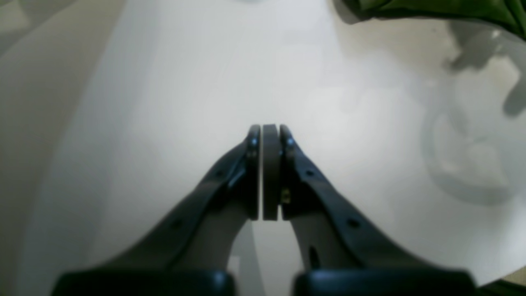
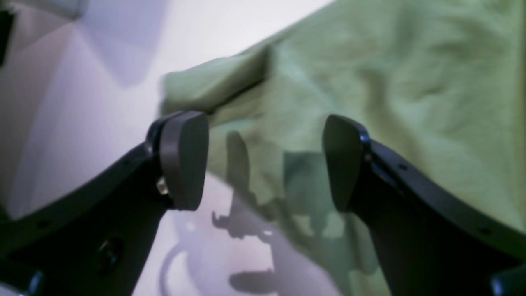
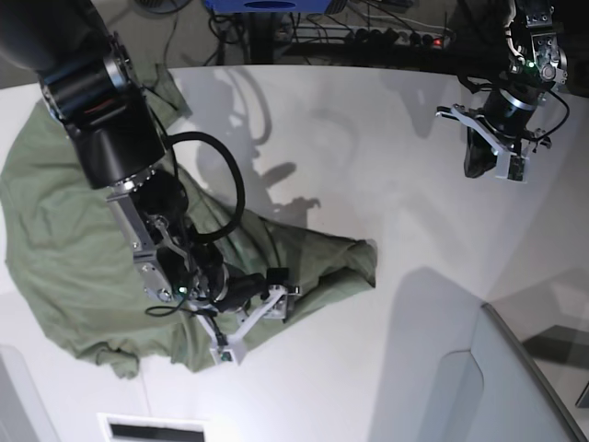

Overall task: Layout the t-shirt on the table in an organized manner, then fold the t-shirt properly
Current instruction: 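Lower the open right gripper onto the bunched fabric and close it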

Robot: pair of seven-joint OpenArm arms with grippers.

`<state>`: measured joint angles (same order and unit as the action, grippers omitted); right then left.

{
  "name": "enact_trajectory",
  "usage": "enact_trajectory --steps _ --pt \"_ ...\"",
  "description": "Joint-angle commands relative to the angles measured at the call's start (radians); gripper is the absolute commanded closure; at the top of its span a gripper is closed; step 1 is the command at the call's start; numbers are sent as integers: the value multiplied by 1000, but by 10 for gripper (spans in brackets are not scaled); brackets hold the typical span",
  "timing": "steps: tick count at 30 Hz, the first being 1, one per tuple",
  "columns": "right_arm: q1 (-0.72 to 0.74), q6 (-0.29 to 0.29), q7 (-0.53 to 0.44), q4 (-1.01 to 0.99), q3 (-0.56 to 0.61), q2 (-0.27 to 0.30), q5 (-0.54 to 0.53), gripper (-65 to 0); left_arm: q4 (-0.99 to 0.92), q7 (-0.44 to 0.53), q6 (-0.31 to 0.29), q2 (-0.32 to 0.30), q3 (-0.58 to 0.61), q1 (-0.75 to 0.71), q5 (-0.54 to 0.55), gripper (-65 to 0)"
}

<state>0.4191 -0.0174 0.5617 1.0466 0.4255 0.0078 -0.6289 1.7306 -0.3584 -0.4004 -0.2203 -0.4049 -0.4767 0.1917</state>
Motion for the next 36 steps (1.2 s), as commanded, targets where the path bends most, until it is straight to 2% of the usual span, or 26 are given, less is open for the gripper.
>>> enact_trajectory --steps 1,12,17,24,31,36 --pt "36 6 -21 -2 2 -7 -12 -417 18 22 1 -11 -7 0 13 0" --pt "83 6 -124 -176 6 -6 -10 -417 13 22 1 -12 -7 2 5 0" --pt "82 6 -124 -180 6 -9 -10 -417 12 22 1 -12 -7 6 5 0" --pt "83 6 -82 -142 8 -79 -9 -417 12 22 1 -14 -7 8 5 0" --pt "110 6 -130 -263 8 -82 -9 -414 12 22 1 -15 -9 6 5 0" --pt "108 6 -130 -265 8 -81 -9 -263 10 22 1 -15 -9 6 5 0"
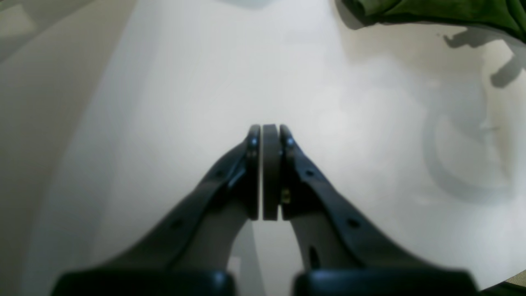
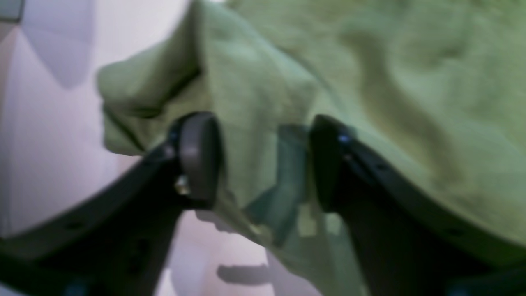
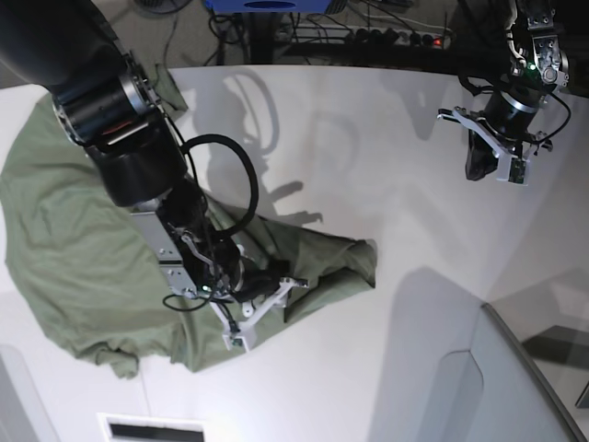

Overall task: Layout the t-shirt on the table in an organized manner, then fold the t-shirt properly
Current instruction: 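Lower the open right gripper onto the bunched fabric and close it, then drag the grasped fabric with the right gripper toward the left gripper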

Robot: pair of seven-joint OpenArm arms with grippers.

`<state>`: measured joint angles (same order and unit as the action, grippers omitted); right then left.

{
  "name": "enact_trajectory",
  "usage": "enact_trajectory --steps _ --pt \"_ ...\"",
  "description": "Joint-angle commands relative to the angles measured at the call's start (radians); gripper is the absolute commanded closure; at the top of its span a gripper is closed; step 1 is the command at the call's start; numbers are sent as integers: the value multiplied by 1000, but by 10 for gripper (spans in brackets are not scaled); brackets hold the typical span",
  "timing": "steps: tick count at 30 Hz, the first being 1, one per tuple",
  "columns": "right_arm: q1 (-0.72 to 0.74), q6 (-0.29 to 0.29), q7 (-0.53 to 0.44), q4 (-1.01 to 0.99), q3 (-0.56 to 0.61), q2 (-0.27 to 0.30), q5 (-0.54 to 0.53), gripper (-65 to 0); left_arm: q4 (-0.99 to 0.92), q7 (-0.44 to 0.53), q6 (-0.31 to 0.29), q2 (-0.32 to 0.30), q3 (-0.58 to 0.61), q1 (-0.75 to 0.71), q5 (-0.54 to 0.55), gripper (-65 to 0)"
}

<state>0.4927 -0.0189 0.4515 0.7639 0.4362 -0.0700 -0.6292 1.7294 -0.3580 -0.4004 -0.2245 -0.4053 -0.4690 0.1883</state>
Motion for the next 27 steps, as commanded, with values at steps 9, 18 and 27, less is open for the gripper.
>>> enact_trajectory --steps 9,18,27 --pt "4 12 19 84 -3 19 -10 -9 11 23 1 -13 -8 -1 9 0" --pt "-122 10 175 314 -3 3 -10 -3 7 23 1 -13 -8 13 9 0" --pt "-300 9 315 536 -3 0 -13 -3 -3 23 1 -37 -5 16 9 0"
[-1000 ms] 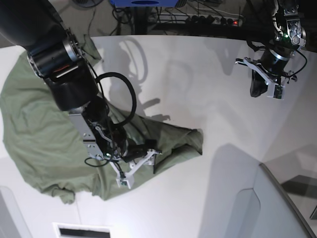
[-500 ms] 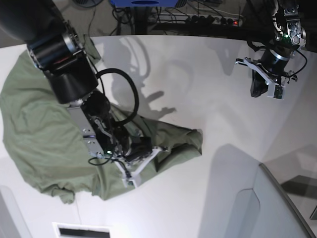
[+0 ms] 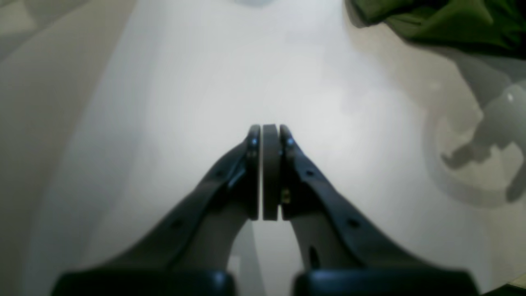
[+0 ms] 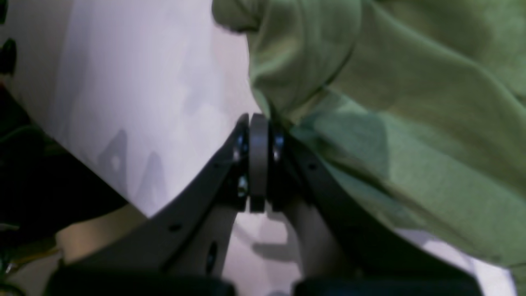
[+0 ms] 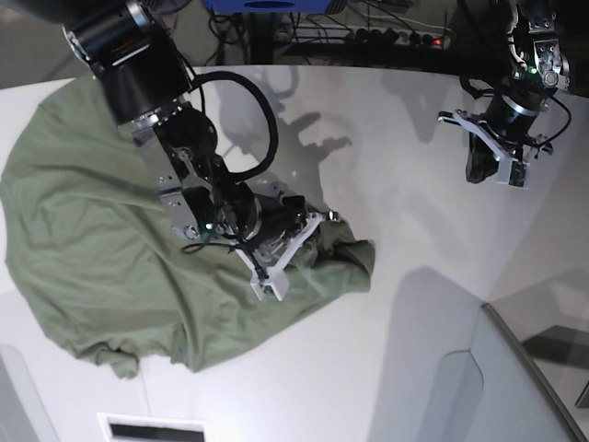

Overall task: Layout the t-shirt on the table in an organized manner, then fold the t-shirt properly
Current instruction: 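Drag the grasped fabric with the right gripper toward the left gripper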

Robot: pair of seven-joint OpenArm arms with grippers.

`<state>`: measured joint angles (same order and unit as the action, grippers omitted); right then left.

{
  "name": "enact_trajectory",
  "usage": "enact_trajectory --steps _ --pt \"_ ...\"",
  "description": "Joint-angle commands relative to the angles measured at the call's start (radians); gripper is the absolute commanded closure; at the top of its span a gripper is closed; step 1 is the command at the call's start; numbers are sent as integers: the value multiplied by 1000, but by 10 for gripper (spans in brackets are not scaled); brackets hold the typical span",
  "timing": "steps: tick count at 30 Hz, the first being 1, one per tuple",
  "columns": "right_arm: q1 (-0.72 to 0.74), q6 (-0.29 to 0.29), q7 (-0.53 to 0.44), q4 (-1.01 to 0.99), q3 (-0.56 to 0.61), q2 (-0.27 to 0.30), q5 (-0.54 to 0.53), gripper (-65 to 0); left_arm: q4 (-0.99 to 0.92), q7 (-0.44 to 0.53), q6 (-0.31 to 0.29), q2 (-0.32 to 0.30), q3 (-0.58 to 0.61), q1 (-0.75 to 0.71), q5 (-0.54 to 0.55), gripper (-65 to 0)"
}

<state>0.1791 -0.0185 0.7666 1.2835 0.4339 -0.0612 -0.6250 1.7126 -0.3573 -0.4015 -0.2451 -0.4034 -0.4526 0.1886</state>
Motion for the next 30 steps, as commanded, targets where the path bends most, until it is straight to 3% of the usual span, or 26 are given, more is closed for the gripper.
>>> enact_trajectory --steps 1,5,7,11,13,15,18,21,24,27,30 --pt "-3 9 18 40 0 -9 -19 -3 14 22 2 -20 -7 -1 9 0" --pt "-69 9 60 95 0 -9 -19 -11 14 22 2 -23 -10 -1 9 0" --pt "-95 9 60 123 0 -9 -19 -68 14 22 2 -35 -10 -1 9 0" --pt "-131 7 60 269 69 27 -12 -378 14 22 2 -35 -10 -1 9 0" --pt "-120 -21 60 321 127 53 -12 -464 14 22 2 -36 -10 -1 9 0" --pt "-71 -116 55 330 210 68 -6 -458 13 22 2 -58 -10 -12 9 0" --pt "24 -246 52 272 397 71 110 -455 -13 22 2 -89 -19 -31 9 0" --pt "93 -357 50 169 533 11 250 -461 -69 24 2 -106 -75 -47 9 0" --pt "113 -389 46 71 518 -61 336 -458 -135 27 -9 -116 -148 -51 9 0" --pt "133 -398 -12 17 515 -76 414 -456 -197 111 -64 -118 -213 -85 9 0" --pt "164 -449 -35 -40 512 -78 420 -456 -259 182 -109 -118 -246 -105 9 0"
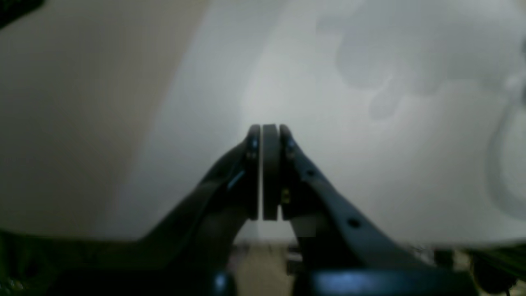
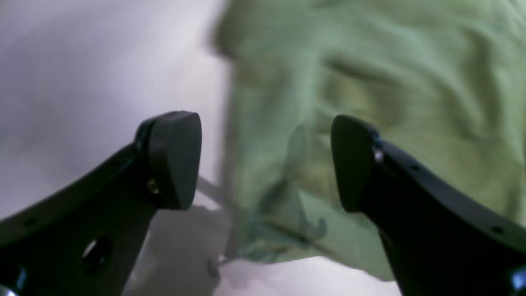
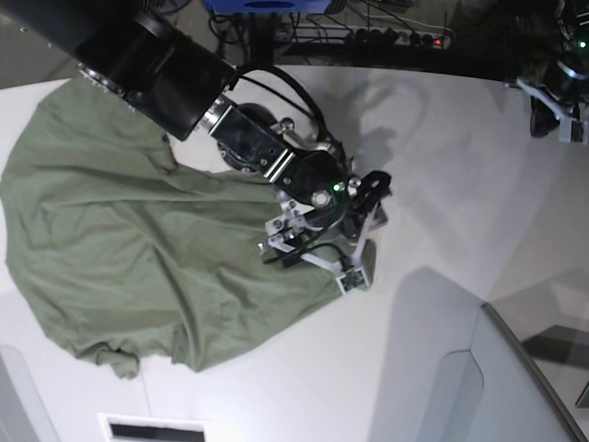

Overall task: Layout the t-shirt on the table in an organized manner, then fold the t-shirt properly
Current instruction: 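Drag the grasped fabric with the right gripper toward the left gripper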

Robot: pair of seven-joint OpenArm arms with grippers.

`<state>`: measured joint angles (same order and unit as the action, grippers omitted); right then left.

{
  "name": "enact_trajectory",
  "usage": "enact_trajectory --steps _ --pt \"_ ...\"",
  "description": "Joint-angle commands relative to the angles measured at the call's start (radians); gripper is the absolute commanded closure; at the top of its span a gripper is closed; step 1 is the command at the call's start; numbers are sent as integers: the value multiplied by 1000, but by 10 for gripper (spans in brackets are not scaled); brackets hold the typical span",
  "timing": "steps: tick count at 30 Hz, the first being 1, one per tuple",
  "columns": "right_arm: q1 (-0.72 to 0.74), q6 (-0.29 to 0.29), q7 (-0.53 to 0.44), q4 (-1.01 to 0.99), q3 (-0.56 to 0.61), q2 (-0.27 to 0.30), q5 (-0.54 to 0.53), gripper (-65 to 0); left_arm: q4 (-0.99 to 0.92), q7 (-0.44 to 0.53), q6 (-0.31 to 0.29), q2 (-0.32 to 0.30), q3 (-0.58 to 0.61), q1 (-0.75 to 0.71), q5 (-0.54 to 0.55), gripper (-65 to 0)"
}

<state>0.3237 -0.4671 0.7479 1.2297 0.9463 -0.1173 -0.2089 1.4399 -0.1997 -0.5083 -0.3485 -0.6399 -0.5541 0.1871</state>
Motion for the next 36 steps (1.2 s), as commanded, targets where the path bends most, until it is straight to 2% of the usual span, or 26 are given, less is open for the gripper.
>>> enact_trajectory --steps 1,7,15,19,23,28,30,34,36 --pt "28 -11 -24 -9 0 -22 4 -455 2 33 -6 -14 -14 -4 10 0" --pt "41 -25 -72 -86 -2 -18 4 -455 -11 41 -10 -8 -16 -13 13 0" --pt "-47 -23 -15 81 6 -18 2 -455 -6 41 -10 -7 -13 -10 16 0" --pt "-54 -22 -15 45 6 -18 2 -455 -6 42 -10 -7 -13 -8 18 0" --pt "-47 -20 -83 -23 0 -18 2 -453 -6 42 -10 -7 -13 -7 18 0" --pt "-30 -19 -107 -72 -2 -18 2 -450 -4 42 -10 -7 -13 -7 18 0" --pt "-30 -19 -107 -72 -2 -18 2 -405 -6 42 -10 -7 -11 -7 18 0" --pt "-28 -19 -107 -70 -2 -18 2 -261 -6 42 -10 -7 -11 -5 18 0" --pt "-28 -17 -107 -69 -2 -18 2 -170 -12 42 -10 -7 -11 18 18 0"
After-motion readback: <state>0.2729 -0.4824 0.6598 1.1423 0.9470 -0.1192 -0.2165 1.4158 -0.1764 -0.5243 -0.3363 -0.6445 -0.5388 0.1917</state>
